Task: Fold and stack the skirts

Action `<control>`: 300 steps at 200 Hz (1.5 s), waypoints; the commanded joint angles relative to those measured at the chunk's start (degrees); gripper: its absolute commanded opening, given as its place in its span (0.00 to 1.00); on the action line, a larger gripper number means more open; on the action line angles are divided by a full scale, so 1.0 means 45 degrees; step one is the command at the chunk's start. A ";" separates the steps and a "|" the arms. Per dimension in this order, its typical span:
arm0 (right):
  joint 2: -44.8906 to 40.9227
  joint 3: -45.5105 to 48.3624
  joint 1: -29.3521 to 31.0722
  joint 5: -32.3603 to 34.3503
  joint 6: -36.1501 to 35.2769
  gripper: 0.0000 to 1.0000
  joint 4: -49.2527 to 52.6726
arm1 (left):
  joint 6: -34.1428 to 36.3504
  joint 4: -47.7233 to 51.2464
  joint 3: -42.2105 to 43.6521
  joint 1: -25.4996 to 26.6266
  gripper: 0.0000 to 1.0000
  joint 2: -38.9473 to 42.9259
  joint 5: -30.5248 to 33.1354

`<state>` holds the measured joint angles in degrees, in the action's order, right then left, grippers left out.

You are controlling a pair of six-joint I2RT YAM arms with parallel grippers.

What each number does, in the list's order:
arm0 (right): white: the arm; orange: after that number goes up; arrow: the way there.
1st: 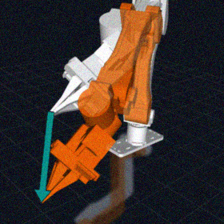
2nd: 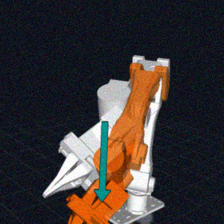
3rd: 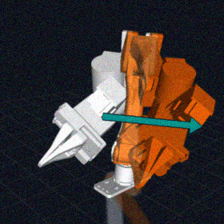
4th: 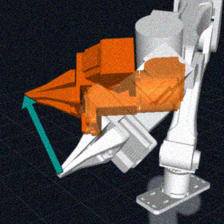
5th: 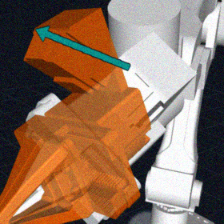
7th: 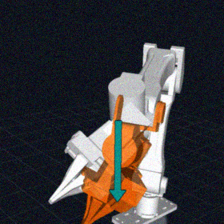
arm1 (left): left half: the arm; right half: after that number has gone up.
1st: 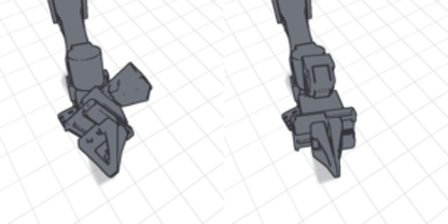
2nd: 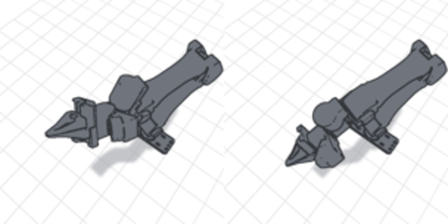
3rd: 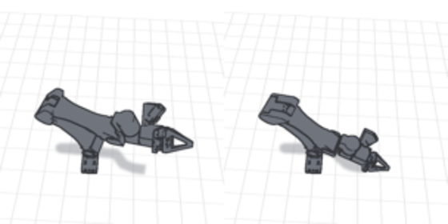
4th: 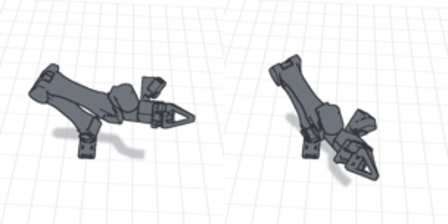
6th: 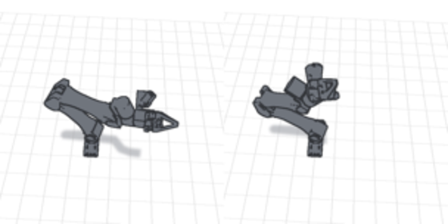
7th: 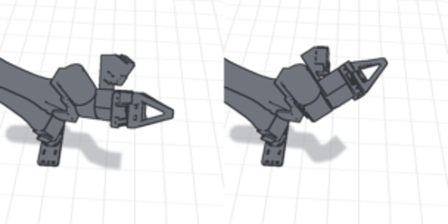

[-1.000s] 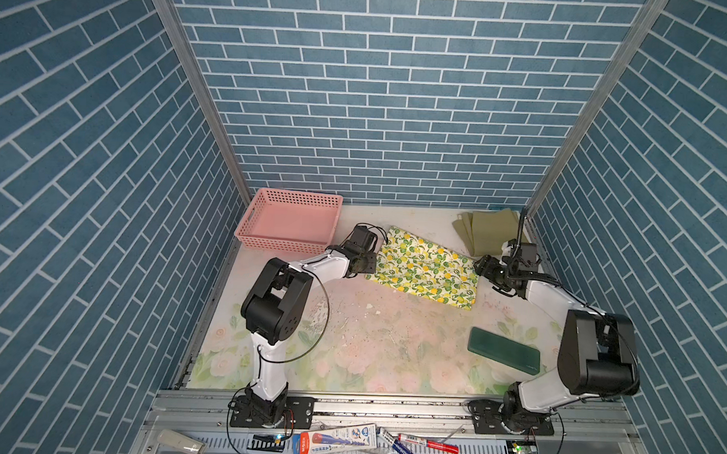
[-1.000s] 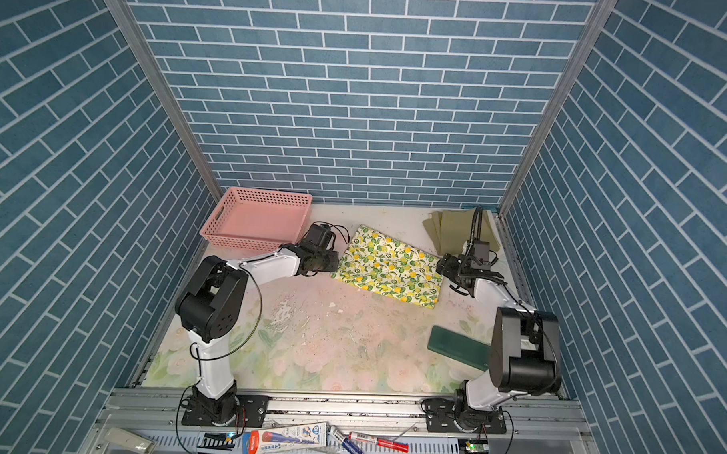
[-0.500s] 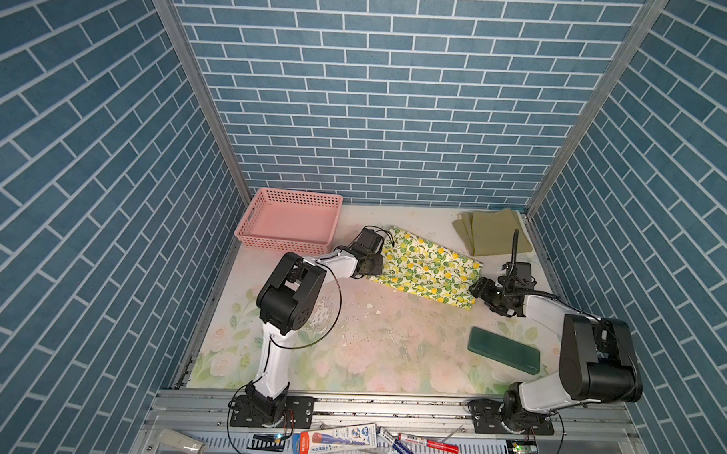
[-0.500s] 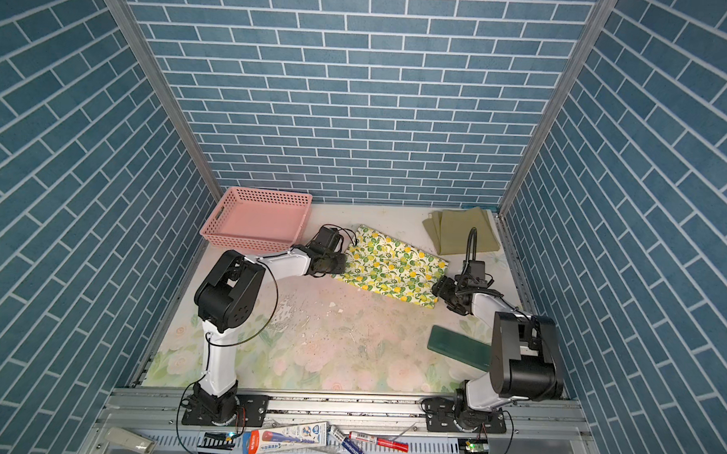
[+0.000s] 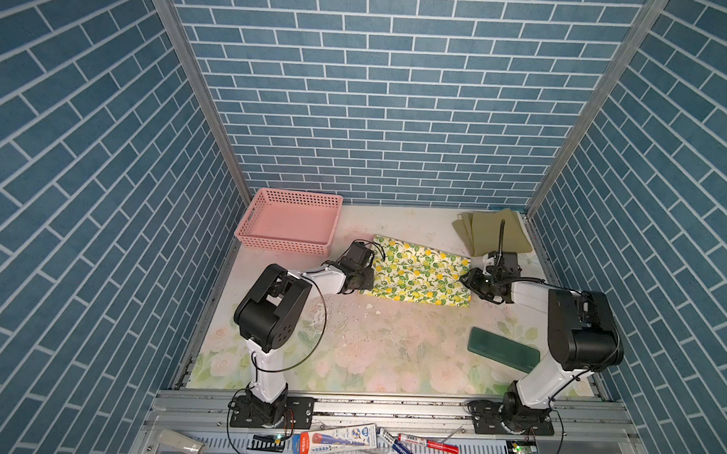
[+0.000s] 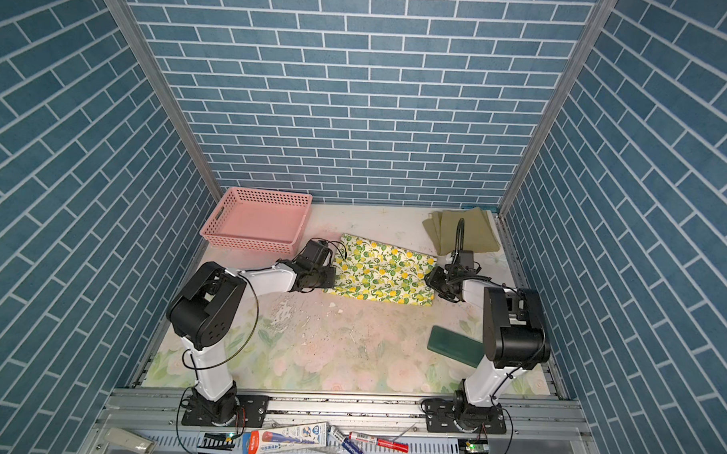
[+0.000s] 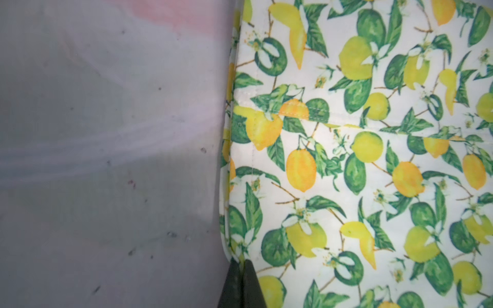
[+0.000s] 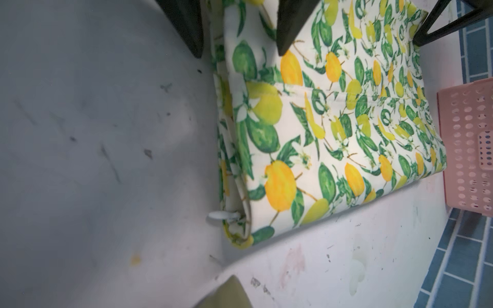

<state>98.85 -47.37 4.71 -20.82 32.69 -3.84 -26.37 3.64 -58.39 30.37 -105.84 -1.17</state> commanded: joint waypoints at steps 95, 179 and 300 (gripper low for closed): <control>-0.2193 0.0590 0.0972 0.2153 -0.0561 0.65 0.2653 | -0.1416 -0.0021 0.3521 0.1081 0.33 0.3538 0.1654; -0.5392 0.2536 0.1323 0.1904 -0.0115 0.60 0.2872 | -0.1509 0.0636 0.3402 0.1553 0.52 0.4822 0.1979; -0.3242 0.2030 0.1556 0.1715 -0.0044 0.47 0.1782 | -0.1953 -0.0330 0.2809 0.2157 0.26 0.2114 0.1630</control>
<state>81.62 -36.91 11.20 -13.69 31.73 5.58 -34.89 2.39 -45.15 39.79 -95.31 7.03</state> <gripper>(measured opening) 0.479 0.355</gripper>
